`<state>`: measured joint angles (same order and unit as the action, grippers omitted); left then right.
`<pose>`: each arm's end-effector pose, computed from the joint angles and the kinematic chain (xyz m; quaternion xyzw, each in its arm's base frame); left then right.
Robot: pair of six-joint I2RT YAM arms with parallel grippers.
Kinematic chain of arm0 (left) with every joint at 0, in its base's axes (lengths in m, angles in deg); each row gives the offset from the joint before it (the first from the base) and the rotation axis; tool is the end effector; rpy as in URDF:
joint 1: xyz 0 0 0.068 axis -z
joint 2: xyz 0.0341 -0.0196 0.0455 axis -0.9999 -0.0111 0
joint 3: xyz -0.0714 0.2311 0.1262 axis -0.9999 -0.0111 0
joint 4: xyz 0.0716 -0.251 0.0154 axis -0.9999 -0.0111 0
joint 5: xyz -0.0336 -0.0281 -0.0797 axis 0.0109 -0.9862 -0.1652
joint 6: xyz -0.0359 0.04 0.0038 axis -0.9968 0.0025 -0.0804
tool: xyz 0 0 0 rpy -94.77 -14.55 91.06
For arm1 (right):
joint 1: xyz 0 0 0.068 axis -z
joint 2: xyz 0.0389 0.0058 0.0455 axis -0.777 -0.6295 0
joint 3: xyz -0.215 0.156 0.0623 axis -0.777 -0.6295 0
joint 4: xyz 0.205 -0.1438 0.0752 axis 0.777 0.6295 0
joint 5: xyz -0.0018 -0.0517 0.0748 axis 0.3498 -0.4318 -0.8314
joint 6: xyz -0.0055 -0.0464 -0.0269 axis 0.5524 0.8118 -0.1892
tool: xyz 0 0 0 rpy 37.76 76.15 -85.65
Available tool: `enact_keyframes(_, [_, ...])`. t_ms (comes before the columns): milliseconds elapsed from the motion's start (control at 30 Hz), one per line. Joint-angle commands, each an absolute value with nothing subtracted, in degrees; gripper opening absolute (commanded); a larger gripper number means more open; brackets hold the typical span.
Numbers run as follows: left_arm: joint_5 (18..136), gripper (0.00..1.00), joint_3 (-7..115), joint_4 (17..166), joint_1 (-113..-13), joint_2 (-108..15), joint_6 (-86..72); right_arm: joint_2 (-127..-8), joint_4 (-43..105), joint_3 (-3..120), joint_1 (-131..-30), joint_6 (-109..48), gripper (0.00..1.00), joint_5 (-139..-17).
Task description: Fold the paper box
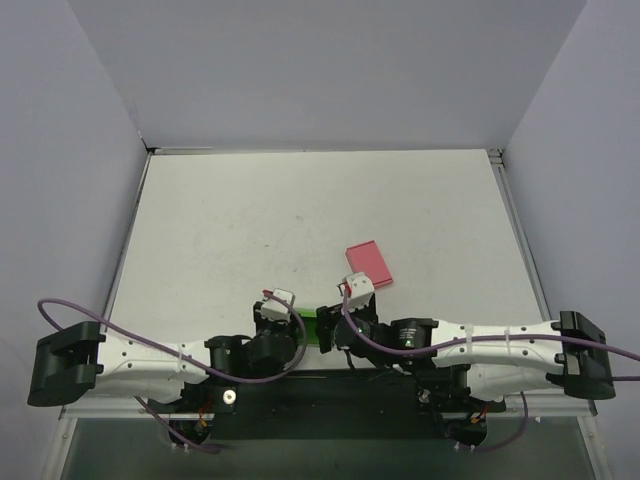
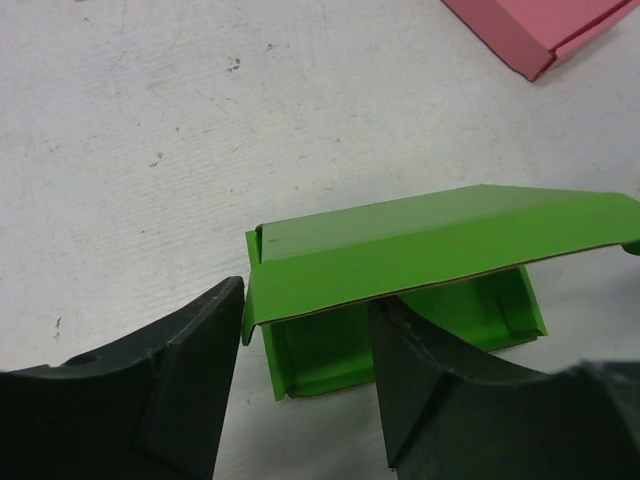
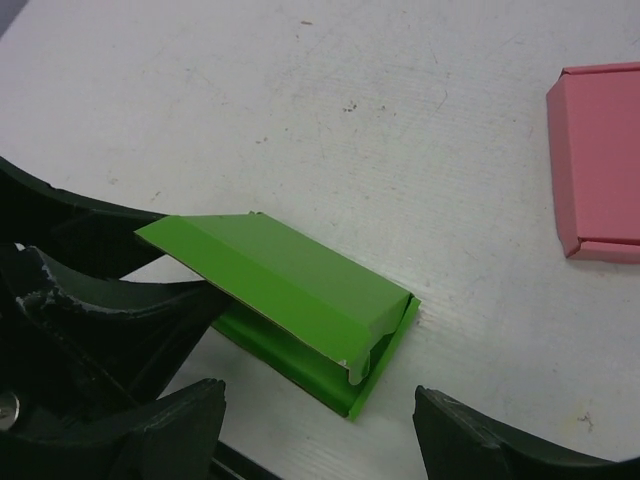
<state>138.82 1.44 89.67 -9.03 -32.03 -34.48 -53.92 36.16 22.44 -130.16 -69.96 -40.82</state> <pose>0.0596 -0.1799 0.1669 0.1057 0.8256 -0.1193 0.5412 0.0644 0.2434 0.2374 -0.1269 0.8527 0.3028 0.4065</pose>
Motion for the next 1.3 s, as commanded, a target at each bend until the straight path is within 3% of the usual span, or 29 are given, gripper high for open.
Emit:
enact_keyframes(0, [133.14,0.65,2.35,91.19,-8.68,-26.65,-27.04,-47.72,39.65,23.27,-130.35,-67.78,0.78,-43.10])
enact_keyframes(100, [129.54,0.70,2.87,85.40,-8.60,-23.04,-26.50,-44.73,41.85,24.50,-129.48,-68.03,0.82,-45.39])
enact_keyframes(267, [126.02,0.72,4.71,76.53,-8.33,-16.88,-29.05,-41.11,41.07,24.33,-118.06,-73.83,0.82,-59.45])
enact_keyframes(400, [116.20,0.72,8.48,74.22,-8.42,-11.26,-23.88,-40.40,39.22,24.42,-115.68,-74.80,0.81,-59.99])
enact_keyframes(467, [110.03,0.72,10.68,72.39,-8.33,-10.54,-20.71,-40.76,38.69,24.42,-114.10,-75.76,0.81,-61.12])
enact_keyframes(700, [107.74,0.82,23.08,64.65,-10.87,-14.22,-20.69,-43.21,33.86,21.70,-110.49,-82.26,0.80,-65.17])
enact_keyframes(800, [104.67,0.86,24.76,60.96,-18.06,-15.98,-27.07,-44.53,31.05,20.20,-109.96,-83.50,0.79,-65.35])
enact_keyframes(933, [93.69,0.86,18.91,59.61,-36.40,-14.51,-36.77,-47.34,30.60,20.20,-109.35,-82.98,0.77,-65.79])
enact_keyframes(1067, [85.77,0.86,10.99,64.45,-43.73,-8.97,-45.03,-50.15,30.60,20.29,-108.82,-82.27,0.73,-66.32])
enact_keyframes(1267, [81.98,0.86,4.29,73.77,-45.68,-6.94,-52.51,-52.79,27.44,19.24,-107.59,-82.10,0.72,-68.50])
